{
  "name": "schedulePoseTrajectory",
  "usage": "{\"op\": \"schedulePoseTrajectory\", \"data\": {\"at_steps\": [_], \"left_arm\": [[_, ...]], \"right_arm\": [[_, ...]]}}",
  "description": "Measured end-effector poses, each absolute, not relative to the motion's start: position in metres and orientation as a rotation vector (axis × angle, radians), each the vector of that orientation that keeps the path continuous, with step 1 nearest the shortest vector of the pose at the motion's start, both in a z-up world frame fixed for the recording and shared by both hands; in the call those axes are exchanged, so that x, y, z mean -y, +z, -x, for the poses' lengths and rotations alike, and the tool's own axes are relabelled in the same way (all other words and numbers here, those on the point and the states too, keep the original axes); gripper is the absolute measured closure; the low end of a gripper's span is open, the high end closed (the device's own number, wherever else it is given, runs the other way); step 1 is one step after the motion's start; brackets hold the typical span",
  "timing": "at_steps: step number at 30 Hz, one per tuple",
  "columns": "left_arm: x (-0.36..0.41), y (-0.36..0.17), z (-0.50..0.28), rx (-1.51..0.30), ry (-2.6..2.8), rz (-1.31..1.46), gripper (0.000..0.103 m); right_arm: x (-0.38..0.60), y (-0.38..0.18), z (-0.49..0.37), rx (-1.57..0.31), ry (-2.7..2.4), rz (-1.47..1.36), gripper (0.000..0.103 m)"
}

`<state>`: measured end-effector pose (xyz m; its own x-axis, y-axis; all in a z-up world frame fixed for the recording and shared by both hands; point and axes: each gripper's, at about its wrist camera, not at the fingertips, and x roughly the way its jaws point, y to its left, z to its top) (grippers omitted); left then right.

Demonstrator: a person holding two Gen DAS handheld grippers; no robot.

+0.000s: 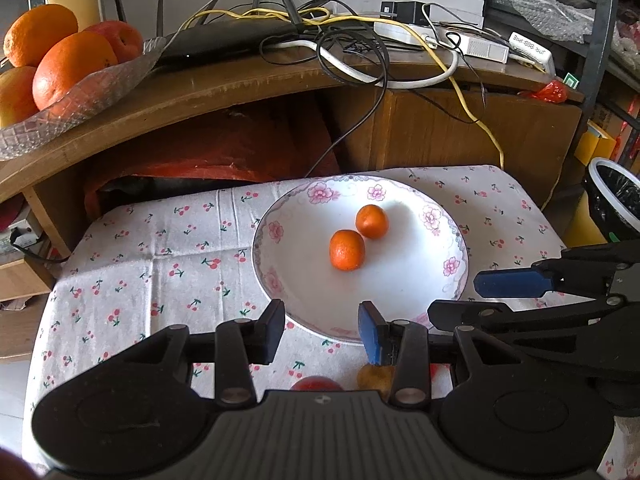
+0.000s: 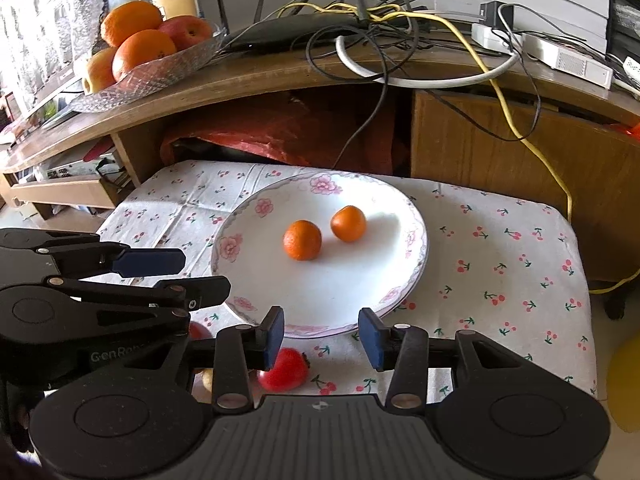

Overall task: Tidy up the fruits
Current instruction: 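Grasp a tangerine with the left gripper while the right gripper grasps a red tomato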

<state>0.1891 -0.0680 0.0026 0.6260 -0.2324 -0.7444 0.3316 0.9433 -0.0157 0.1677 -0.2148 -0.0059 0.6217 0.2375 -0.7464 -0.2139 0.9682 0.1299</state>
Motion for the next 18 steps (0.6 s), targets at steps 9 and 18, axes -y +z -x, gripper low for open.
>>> {"op": "schedulePoseTrajectory", "data": {"at_steps": [9, 18], "left_arm": [[0.058, 0.002, -0.178, -0.841, -0.338, -0.140, 0.055], [0.046, 0.003, -0.155, -0.845, -0.389, -0.167, 0.051]], "right_arm": [[0.207, -0.006, -0.160, -0.874, 0.298, -0.009, 0.063], [0.203, -0.010, -0.145, -0.905, 0.341, 0.007, 0.063]]}}
